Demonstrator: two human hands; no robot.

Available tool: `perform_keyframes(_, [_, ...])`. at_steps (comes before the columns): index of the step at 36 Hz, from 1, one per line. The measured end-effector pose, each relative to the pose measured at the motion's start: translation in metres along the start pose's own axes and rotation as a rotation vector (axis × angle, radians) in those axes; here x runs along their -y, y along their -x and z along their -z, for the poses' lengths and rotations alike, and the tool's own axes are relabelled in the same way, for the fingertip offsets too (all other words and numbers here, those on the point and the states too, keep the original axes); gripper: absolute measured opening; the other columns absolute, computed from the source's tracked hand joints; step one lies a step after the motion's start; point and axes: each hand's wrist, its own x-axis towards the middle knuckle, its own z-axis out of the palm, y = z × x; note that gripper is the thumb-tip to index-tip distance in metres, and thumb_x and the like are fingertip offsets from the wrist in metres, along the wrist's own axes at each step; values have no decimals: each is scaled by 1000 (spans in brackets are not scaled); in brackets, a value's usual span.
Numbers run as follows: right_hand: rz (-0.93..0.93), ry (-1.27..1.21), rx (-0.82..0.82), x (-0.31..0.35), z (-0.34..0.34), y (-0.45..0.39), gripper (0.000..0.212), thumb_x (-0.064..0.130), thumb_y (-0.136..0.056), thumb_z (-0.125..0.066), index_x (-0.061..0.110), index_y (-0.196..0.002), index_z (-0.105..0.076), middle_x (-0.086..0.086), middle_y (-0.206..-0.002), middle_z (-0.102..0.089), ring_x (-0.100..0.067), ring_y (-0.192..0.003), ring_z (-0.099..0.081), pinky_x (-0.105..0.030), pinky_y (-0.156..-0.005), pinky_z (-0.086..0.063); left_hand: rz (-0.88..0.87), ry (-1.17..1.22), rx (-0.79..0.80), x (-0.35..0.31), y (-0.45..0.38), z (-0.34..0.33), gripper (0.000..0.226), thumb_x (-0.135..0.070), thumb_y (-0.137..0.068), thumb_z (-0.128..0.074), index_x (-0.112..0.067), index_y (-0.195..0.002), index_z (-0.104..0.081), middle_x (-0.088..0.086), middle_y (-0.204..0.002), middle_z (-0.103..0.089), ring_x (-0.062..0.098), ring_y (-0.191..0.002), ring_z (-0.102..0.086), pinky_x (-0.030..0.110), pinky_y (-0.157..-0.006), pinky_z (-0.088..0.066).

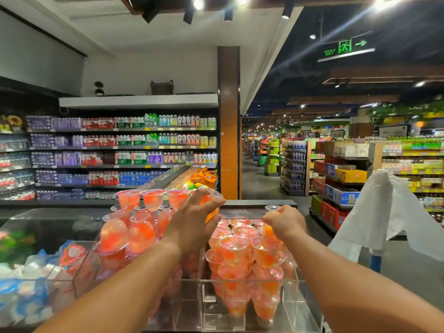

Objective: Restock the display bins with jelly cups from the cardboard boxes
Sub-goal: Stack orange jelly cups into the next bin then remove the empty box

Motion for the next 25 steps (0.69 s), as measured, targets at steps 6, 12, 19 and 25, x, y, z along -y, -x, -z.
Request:
perform_keyframes(6, [16, 42, -6, 1, -4, -3, 52, 44, -90, -72, 12, -128, -56, -9, -115, -63, -24, -96, -56, -37, -78, -48, -20, 2, 42, -4, -1, -3, 41, -39, -102, -56, -39, -142, -51, -7, -157, -29, 19, -142, -36, 40, -111, -40])
perform_keyframes(12, [168, 185, -65, -5, -3, -1, 78, 57, -86, -71, 12, -142, -42, -11, -136, -52, -28, -121, -49, -40, -94, -45, 8, 29, 59, -8, 0, -7, 61, -40, -93, -70, -28, -126, -19, 3, -141, -45, 24, -100, -60, 35, -88, -51])
perform_keyframes(19, [996, 262, -117, 16, -1, 15, 67, 35, -85, -67, 16, -144, -43, -9, -144, -46, -28, -136, -37, -49, -113, -37, 33, 90, 45, -10, -13, -12, 74, -42, -79, -82, -28, -124, -24, -1, -126, -46, 20, -103, -52, 31, -83, -45])
perform_keyframes(25, [1431, 637, 0, 42, -11, 29, 77, 23, -77, -72, 19, -146, -38, -1, -144, -41, -26, -137, -33, -41, -115, -31, 165, 368, 47, -11, -34, -11, 72, -28, -76, -85, -26, -120, -28, -2, -103, -61, 17, -91, -63, 31, -75, -52])
